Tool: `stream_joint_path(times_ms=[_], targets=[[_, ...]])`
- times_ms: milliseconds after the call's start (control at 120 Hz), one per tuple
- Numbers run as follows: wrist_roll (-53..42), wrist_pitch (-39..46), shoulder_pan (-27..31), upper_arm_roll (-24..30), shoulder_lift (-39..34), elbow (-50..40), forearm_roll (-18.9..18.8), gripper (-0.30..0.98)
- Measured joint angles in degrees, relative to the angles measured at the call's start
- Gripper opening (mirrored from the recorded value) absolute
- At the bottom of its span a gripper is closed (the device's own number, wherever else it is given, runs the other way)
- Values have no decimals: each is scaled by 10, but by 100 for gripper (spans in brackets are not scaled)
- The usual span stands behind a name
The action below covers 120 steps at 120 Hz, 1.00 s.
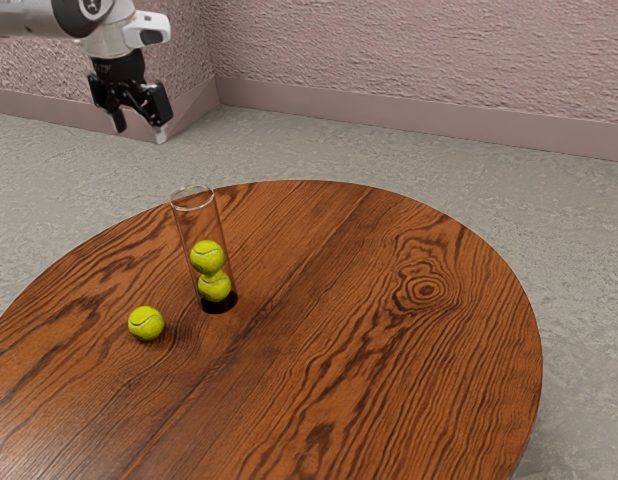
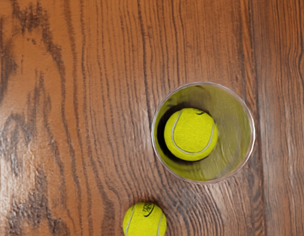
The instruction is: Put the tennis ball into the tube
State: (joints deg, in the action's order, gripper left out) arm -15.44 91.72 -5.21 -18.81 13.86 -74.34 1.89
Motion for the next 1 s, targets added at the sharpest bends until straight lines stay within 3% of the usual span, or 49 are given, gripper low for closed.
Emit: stream_joint_path(times_ms=[150,333,417,658,1000], targets=[[-3,-3,-1,0,-14,-19,4,69],[-6,15,1,-4,-107,-181,-5,69],[-7,32,5,-4,-129,-231,-32,69],[-9,76,24,-4,-102,-314,-61,69],[-19,226,1,-6,-100,-463,-62,69]])
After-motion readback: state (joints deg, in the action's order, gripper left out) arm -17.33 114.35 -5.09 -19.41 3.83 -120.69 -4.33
